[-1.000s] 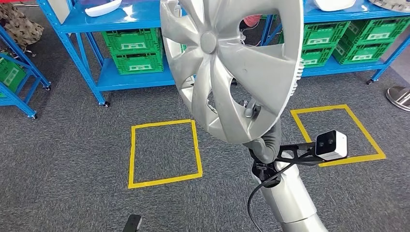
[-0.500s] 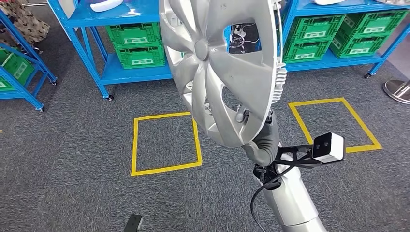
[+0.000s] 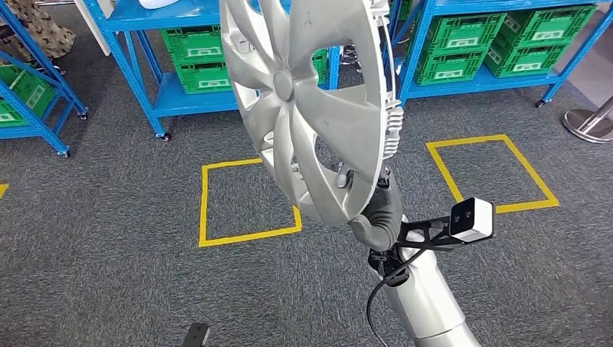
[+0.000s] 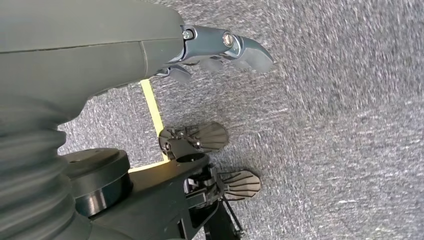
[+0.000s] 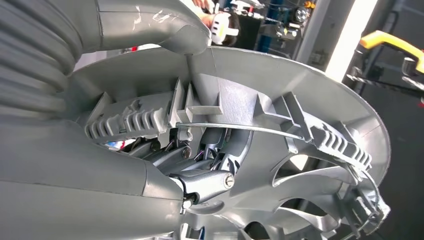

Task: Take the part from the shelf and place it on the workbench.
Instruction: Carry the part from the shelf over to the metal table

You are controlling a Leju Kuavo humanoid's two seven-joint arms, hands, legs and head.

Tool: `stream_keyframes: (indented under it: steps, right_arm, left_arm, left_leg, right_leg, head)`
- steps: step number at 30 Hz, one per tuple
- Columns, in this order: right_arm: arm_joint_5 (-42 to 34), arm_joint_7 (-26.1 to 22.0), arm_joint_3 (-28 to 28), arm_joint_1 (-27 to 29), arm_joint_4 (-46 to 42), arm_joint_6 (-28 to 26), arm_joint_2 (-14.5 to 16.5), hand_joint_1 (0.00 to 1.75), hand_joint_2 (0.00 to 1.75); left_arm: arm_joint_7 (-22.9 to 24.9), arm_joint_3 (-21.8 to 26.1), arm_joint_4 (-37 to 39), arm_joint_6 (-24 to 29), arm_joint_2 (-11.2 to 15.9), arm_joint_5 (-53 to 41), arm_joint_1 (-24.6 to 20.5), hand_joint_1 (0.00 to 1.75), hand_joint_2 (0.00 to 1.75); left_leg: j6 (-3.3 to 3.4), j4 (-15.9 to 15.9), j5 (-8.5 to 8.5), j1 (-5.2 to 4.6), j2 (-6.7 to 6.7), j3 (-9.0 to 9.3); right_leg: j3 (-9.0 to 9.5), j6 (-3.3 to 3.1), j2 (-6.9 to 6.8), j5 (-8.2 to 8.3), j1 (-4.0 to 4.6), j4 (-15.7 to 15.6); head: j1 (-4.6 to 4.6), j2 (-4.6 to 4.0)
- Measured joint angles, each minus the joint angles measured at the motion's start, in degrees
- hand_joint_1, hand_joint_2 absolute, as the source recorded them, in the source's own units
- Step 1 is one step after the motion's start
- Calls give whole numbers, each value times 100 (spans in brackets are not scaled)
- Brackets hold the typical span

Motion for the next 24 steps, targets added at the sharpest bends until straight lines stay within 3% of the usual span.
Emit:
stream_keyframes:
  steps: [2, 4, 5, 6, 7, 9, 11, 13, 15, 16, 18, 20, 21, 22, 24]
  right_arm:
    - [4, -1, 3, 17, 5, 2, -1, 175, 175]
    - [10, 0, 5, 26, 16, 2, -1, 175, 175]
    - [14, 1, 7, 36, 26, 2, -1, 175, 175]
    - [18, 3, 8, 46, 38, 2, -1, 175, 175]
    - [21, 4, 8, 57, 49, 3, -1, 175, 175]
    - [37, 5, 9, 65, 61, 9, -1, 175, 175]
    - [55, 2, 19, 64, 63, 28, 7, 175, 175]
    - [62, -9, 32, 68, 73, 56, 15, 175, 175]
    - [80, -9, 45, 66, 99, 77, 21, 175, 175]
    - [103, -9, 58, 60, 118, 81, 31, 175, 175]
    - [174, -32, 90, 54, 161, 77, 55, 175, 175]
    - [223, -84, 108, 67, 196, 63, 67, 175, 175]
    - [227, -110, 110, 82, 206, 56, 67, 175, 175]
    - [210, -128, 109, 101, 211, 52, 65, 175, 175]
    - [156, -144, 93, 138, 204, 55, 58, 175, 175]
  left_arm:
    - [-1, 0, -2, 0, -4, 0, 0, 0, 175]
    - [-2, 0, -5, 0, -3, 0, 4, 0, 175]
    - [-1, 0, -5, 0, -3, 0, 10, 0, 175]
    - [-1, 0, -5, 0, -3, 0, 14, 0, 175]
    - [0, 0, -5, 0, -3, 0, 15, 0, 175]
    - [1, 0, -5, 0, -4, 0, 13, 0, 175]
    - [6, 0, -7, 0, -3, 0, 7, 0, 175]
    - [16, 0, -8, 0, -3, 0, 5, 0, 175]
    - [27, 0, -8, 1, 1, 1, 13, 0, 175]
    - [32, 0, -8, 1, 3, 2, 16, 0, 175]
    - [34, 0, -8, 4, 10, 1, 16, 0, 175]
    - [32, 0, -8, 10, 23, -4, 9, 0, 175]
    - [32, 0, -9, 14, 31, -10, 6, 0, 175]
    - [33, 0, -9, 16, 39, -18, 5, 0, 175]
    - [37, 0, -13, 20, 57, -33, -2, 0, 175]
  left_leg:
    - [70, -18, 135, 25, 21, -116]
    - [92, -10, 271, 27, 25, -284]
    - [87, -2, 339, 28, 25, -379]
    - [78, 10, 405, 31, 26, -476]
    - [64, 25, 466, 35, 27, -570]
    - [23, 68, 572, 46, 26, -734]
    - [-43, 107, 669, 42, 21, -839]
    - [-123, 91, 776, 38, 19, -874]
    - [-201, 56, 841, 52, 17, -902]
    - [-229, 118, 744, 58, 16, -953]
    - [-261, 576, 257, 66, 15, -1136]
    - [-275, 1312, -225, 63, 14, -1315]
    - [-275, 1583, -290, 60, 14, -1328]
    - [-263, 1686, -225, 57, 14, -1256]
    - [-203, 1303, 36, 37, 12, -804]
  right_leg:
    - [-136, 84, 28, -393, -22, 330]
    - [-325, 155, 38, -944, -51, 1023]
    - [-379, 178, 39, -1082, -64, 1349]
    - [-363, 194, 39, -1088, -74, 1543]
    - [-254, 201, 39, -983, -84, 1548]
    - [251, 200, 39, -729, -99, 1011]
    - [803, 139, 52, -774, -78, 237]
    - [982, 37, 70, -872, -36, -102]
    - [896, -74, 61, -772, -34, -112]
    - [838, -131, 53, -705, -38, -123]
    - [691, -211, 37, -561, -47, -139]
    - [531, -237, 36, -429, -25, -133]
    - [449, -241, 33, -362, -8, -129]
    - [366, -241, 32, -295, 10, -124]
    - [208, -233, 35, -166, 39, -113]
  head:
    - [15, 0]
    - [34, 0]
    - [35, 0]
    - [35, 0]
    - [36, 0]
    - [37, 0]
    - [36, 0]
    - [31, 0]
    - [25, 0]
    - [17, 0]
    - [-16, 0]
    - [-51, 0]
    - [-61, 0]
    - [-67, 0]
    - [-74, 0]
